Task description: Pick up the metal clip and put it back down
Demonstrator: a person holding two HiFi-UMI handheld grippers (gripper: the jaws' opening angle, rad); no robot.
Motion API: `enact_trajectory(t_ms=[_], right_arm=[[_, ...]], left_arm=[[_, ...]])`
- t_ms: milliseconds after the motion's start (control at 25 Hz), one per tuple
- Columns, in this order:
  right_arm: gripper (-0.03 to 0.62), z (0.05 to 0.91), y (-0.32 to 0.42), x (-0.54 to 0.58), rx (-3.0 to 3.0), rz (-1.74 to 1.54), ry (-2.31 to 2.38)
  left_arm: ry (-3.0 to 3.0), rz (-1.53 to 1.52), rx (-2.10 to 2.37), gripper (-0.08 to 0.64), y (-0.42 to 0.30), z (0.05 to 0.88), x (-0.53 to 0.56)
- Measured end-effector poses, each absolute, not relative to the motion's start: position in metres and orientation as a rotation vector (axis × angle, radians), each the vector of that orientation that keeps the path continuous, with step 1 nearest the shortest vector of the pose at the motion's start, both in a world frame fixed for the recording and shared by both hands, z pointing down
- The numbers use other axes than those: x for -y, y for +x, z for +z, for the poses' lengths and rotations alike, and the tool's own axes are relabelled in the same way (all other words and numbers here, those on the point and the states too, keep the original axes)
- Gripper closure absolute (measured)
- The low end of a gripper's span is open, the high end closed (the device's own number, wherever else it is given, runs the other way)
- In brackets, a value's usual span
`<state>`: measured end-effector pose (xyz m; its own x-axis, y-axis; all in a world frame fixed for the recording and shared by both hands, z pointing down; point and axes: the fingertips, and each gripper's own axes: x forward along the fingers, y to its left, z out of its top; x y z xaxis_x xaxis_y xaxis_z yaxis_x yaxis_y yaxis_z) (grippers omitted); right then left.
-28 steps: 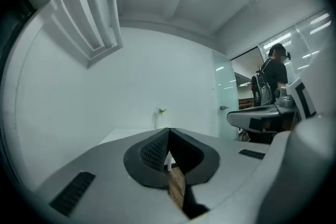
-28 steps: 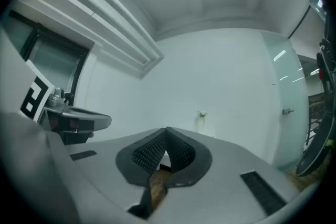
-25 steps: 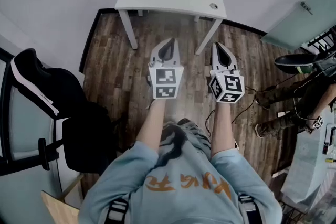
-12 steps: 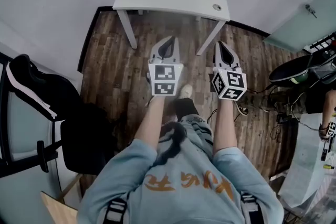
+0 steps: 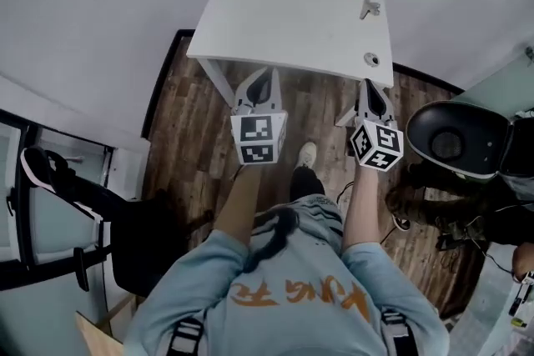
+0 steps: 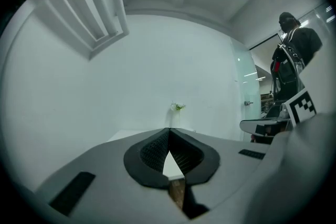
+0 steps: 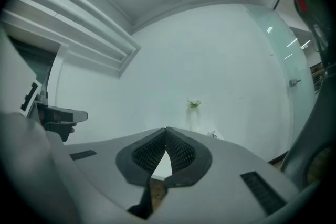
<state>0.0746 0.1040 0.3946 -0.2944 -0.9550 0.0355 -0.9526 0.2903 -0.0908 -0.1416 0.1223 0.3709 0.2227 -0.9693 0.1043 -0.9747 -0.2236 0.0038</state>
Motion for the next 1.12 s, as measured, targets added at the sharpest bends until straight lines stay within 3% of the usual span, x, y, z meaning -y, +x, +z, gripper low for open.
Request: enact_trajectory(t_ms=[400,1120], right_arm=[[0.580,0.354,0.153,0.115,-2.429,-0.161,-1.836],[0.580,0.447,0.201,0.223,-2.458,-0.455,-1.935]], left_arm=[[2.483,0.160,1.919,0.540,-0.055,0.337,0.087],[2.488,0.420,1.591,0.540,0.030,0.434,0.215]])
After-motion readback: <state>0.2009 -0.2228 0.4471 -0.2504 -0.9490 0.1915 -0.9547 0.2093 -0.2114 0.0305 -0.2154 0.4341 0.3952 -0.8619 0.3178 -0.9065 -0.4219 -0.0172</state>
